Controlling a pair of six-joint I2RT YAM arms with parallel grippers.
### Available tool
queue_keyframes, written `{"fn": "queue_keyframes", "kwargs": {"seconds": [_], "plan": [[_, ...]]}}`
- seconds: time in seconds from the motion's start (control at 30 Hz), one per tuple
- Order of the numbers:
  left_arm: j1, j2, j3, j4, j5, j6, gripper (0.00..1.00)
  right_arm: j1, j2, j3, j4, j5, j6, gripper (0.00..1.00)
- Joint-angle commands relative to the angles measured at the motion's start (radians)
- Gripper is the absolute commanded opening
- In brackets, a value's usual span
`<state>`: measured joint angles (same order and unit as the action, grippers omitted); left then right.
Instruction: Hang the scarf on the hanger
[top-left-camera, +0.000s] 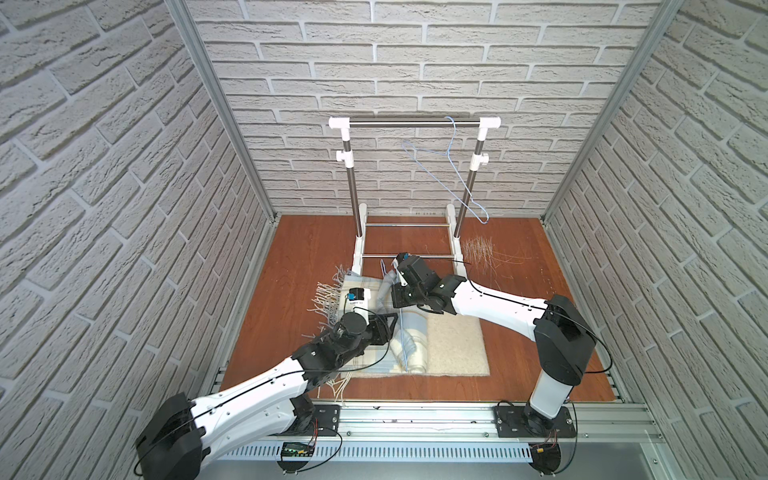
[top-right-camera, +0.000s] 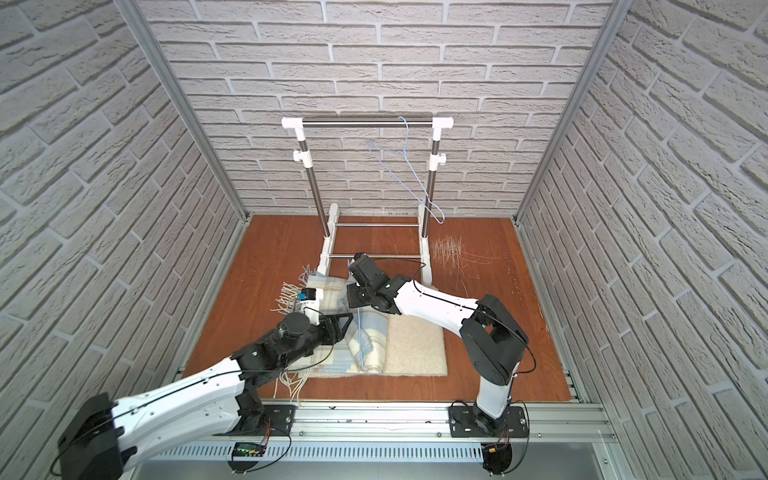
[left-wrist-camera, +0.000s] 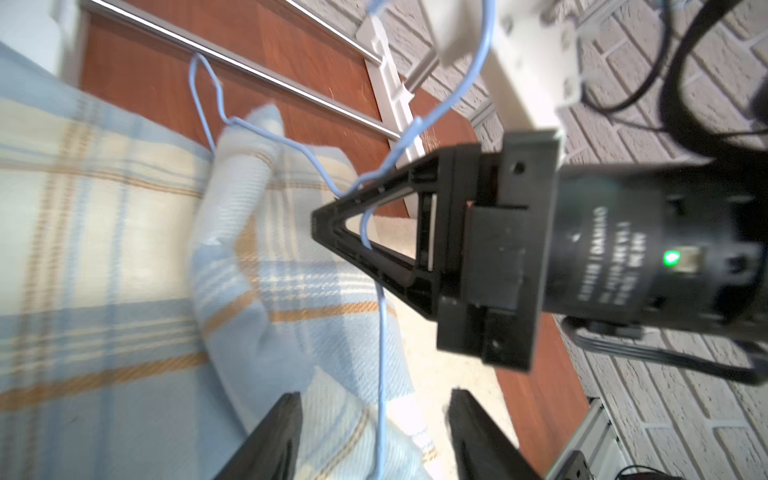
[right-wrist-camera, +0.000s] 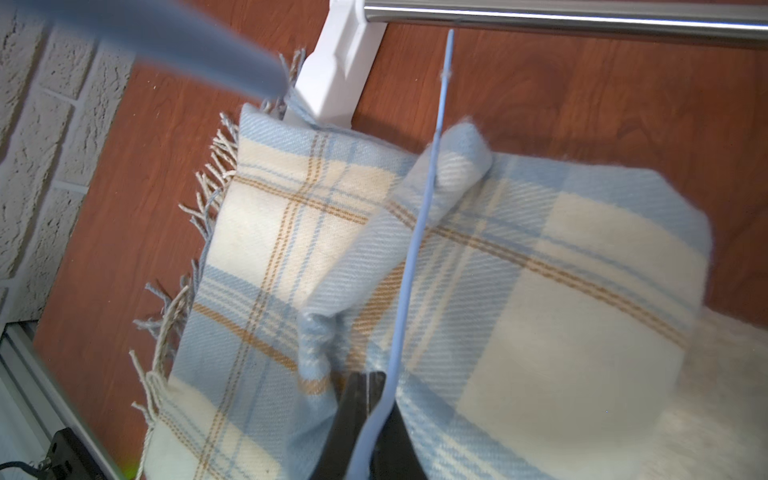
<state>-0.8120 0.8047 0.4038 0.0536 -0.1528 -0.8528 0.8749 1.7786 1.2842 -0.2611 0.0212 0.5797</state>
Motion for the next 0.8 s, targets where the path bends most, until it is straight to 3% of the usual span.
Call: {"fn": "queue_keyframes", "kwargs": {"seconds": [0.0,0.1,0.3,0.5,0.77], "plan": [[0.07,-0.091,0.025,-0.234,-0.021,-0.033,0.62,-0.004,-0.025,-0.04,-0.066,0.045,-0.006,0.03],[0.164,-0.094,-0.002,-0.243,0.076,-0.073,0.63,-0.004,-0.039,-0.047,-0.062,0.027,-0.009,0.03],[0.264,0.135,0.023,-0.084,0.204,-0.02,0.69,-0.003,-0.071,-0.064,-0.056,0.019,-0.001,0.03],[0.278,0.275,0.105,0.001,0.239,0.012,0.73,-0.003,-0.081,-0.069,-0.065,0.023,-0.009,0.03],[0.279,0.295,0.097,0.025,0.236,0.001,0.73,-0.002,-0.085,-0.08,-0.063,0.017,-0.01,0.03]]}}
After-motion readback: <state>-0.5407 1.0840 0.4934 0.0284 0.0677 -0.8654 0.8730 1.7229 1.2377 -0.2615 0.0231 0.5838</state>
